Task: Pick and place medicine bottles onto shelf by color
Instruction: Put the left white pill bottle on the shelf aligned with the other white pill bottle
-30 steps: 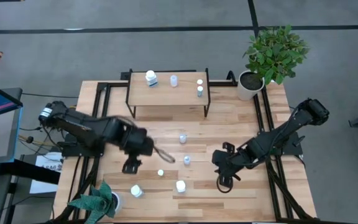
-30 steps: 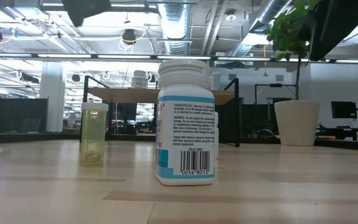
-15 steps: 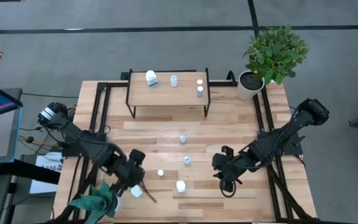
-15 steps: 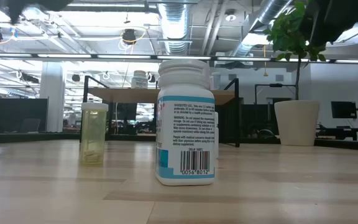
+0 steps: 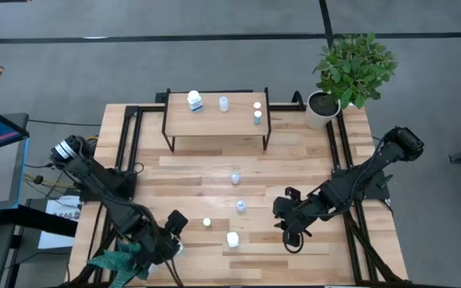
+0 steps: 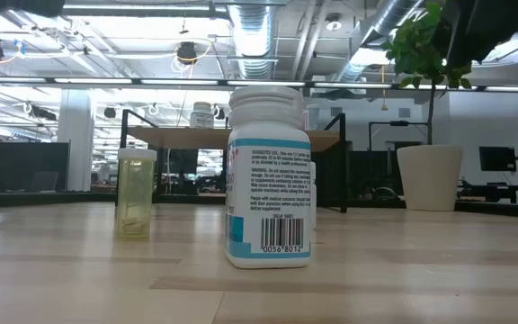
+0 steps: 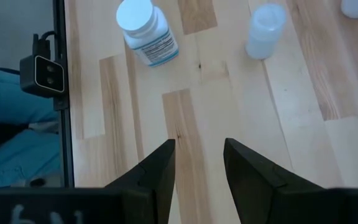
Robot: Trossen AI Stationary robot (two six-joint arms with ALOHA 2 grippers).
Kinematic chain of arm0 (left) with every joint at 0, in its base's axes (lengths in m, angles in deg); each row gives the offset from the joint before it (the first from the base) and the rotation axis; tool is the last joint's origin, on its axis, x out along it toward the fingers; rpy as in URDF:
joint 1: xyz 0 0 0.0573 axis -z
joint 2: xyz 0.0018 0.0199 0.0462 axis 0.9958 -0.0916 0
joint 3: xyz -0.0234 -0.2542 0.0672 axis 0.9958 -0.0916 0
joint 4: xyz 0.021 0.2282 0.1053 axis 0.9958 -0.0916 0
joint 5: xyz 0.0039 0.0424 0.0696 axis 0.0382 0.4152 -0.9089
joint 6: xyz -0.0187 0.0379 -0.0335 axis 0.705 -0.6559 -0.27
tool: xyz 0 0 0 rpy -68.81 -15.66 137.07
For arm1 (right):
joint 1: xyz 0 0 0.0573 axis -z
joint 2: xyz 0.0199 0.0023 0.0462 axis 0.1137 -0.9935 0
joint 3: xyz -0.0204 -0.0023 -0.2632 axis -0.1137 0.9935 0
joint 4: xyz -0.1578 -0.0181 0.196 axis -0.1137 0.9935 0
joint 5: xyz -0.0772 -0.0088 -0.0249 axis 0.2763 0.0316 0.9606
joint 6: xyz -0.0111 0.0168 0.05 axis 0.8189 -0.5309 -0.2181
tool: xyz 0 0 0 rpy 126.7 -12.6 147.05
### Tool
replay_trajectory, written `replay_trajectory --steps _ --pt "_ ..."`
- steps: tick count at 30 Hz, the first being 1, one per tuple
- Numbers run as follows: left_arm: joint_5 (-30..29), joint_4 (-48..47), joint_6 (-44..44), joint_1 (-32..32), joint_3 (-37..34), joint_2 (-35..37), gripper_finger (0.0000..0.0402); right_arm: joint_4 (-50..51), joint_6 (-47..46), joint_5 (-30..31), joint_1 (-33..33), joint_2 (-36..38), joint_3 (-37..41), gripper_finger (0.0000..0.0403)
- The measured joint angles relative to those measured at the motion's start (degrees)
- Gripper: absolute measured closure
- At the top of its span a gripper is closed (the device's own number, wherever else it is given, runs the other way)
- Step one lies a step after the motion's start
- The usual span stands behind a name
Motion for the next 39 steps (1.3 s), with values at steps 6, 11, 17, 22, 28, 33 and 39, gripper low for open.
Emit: replay_trajectory --steps 6,11,17,22,28,33,39 --pt "0.14 0.29 -0.46 0.22 0.02 -4.68 0.0166 -0.06 0.00 0.00 0.00 0.00 0.00 0.0243" --pt "1.53 0.32 -0.18 0.20 0.07 -6.63 0.0166 -0.10 0.00 0.00 0.00 0.00 0.00 0.0243" --pt "0.43 0.43 -0.63 0.33 0.07 -6.63 0.0166 -0.19 0.01 0.00 0.00 0.00 0.00 0.0243" --pt "0.22 1.25 -1.38 0.38 0.08 -8.37 0.0166 -0.23 0.26 0.00 0.00 0.00 -0.02 0.0243" --pt "-0.29 1.18 -1.72 0.46 0.48 -10.24 0.0166 -0.20 0.42 -0.01 0.01 0.00 -0.02 0.0243" --pt "-0.49 -0.14 -2.81 0.29 1.07 -10.23 0.0167 -0.23 0.44 -0.02 0.00 0.00 -0.04 0.0243" --pt "-0.23 -0.34 -2.58 -1.26 2.68 -10.12 0.0217 -0.17 0.46 -0.02 0.02 0.00 -0.04 0.0243"
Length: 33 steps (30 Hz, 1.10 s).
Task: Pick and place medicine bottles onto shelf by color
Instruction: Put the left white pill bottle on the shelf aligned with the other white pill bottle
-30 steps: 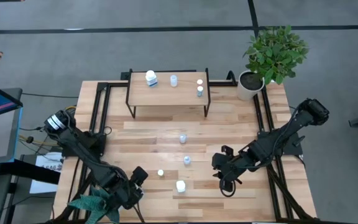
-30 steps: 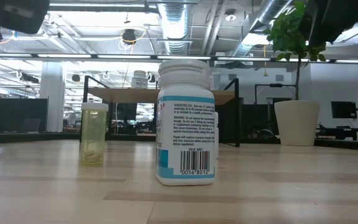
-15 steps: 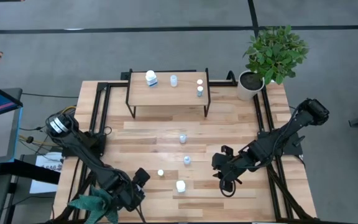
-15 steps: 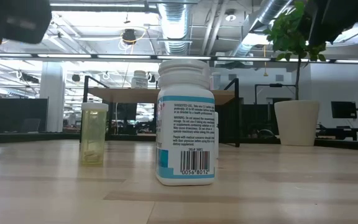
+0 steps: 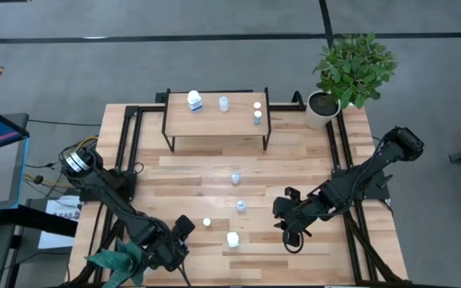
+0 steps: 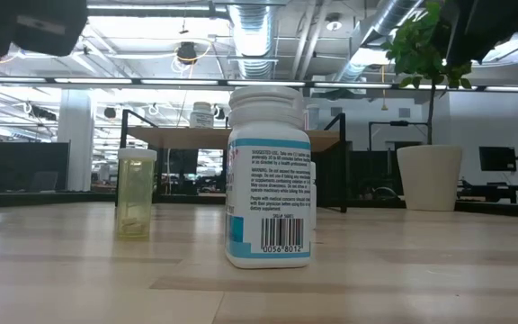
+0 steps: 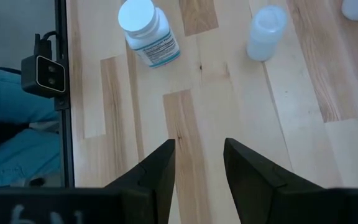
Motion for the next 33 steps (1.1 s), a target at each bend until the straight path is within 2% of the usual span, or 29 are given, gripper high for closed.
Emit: replay_trajectory --steps 3,8,15,21,28,33 --pt "0.16 -0.62 0.05 -0.80 1.10 0.01 0.0255 0.00 0.00 0.00 -0.02 0.00 0.00 0.0243" --pt "-0.56 -8.15 -1.07 -2.74 6.03 0.01 0.0257 0.01 0.02 0.01 0.00 0.00 0.00 0.0243" --pt "-7.36 -26.20 -2.13 -9.78 19.90 1.21 0.0255 0.01 0.20 0.01 -0.01 0.00 0.00 0.0243" --pt "-9.12 -31.68 -6.65 -20.18 27.52 6.07 0.0254 0.02 0.21 0.02 0.00 0.00 0.00 0.0243" --pt "-9.00 -31.18 -15.07 -36.00 27.87 15.05 0.0248 0.00 4.52 0.02 0.00 0.00 0.00 0.0243" --pt "-7.27 -26.80 -19.86 -49.31 27.87 17.34 0.0254 -0.26 5.79 0.00 0.57 0.00 0.02 0.0243"
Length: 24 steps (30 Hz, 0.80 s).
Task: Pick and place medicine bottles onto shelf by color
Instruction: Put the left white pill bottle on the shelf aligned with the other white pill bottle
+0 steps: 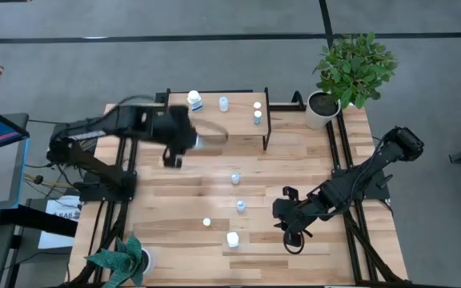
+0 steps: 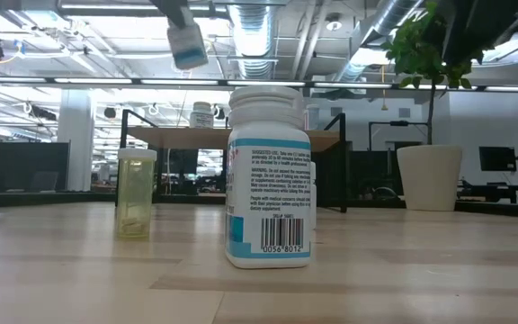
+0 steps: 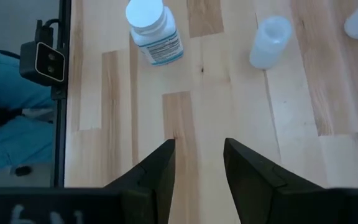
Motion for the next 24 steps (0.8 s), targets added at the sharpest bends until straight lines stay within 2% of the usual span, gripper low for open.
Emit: replay_trajectory --steps 6,12,17,24 --pt "6.29 3.01 -6.87 -13.61 0.00 -2.55 0.0254 0.36 0.42 0.02 0.77 0.00 0.00 0.0243" --pt "11.82 2.84 -10.10 -23.33 0.00 -6.65 0.0251 1.30 0.42 0.00 0.72 0.00 0.00 0.0243" --pt "12.47 2.84 -11.83 -27.92 -0.02 -10.41 0.0253 1.16 0.38 0.01 0.74 0.00 0.00 0.0243" --pt "12.64 4.24 -14.23 -31.05 0.09 -14.41 0.0248 1.15 0.20 1.33 0.74 0.00 0.00 0.0243"
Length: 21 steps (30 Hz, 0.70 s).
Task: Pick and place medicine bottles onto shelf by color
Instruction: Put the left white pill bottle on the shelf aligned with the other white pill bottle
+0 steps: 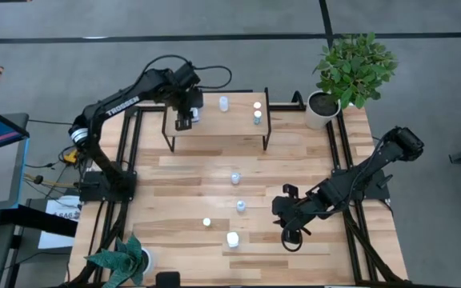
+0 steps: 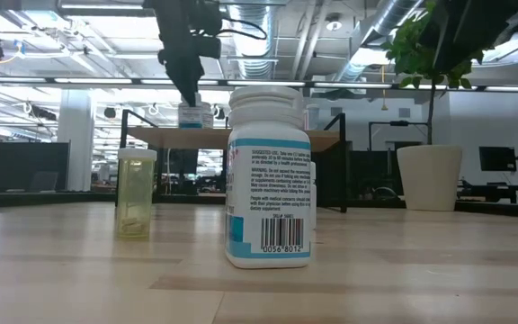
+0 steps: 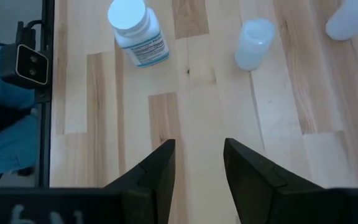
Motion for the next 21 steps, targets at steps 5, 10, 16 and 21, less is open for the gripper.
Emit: replay_trajectory --steps 5,10,16,21 --pt "-0.08 1.24 -1.83 -0.45 0.01 -0.14 0.0245 -0.01 0.02 0.07 0.00 0.00 0.00 0.0243" --pt "-2.08 2.89 -0.75 0.04 -0.10 -0.34 0.0211 -0.01 0.02 0.11 -0.07 0.00 0.00 0.0243" --pt "-3.47 3.45 -0.55 0.45 0.14 -0.35 0.0179 0.02 0.02 0.11 -0.09 0.00 0.00 0.0243" --pt "-4.15 2.88 -0.61 0.87 2.95 -0.36 0.0174 0.13 0.04 0.12 -0.09 0.00 0.00 0.0243"
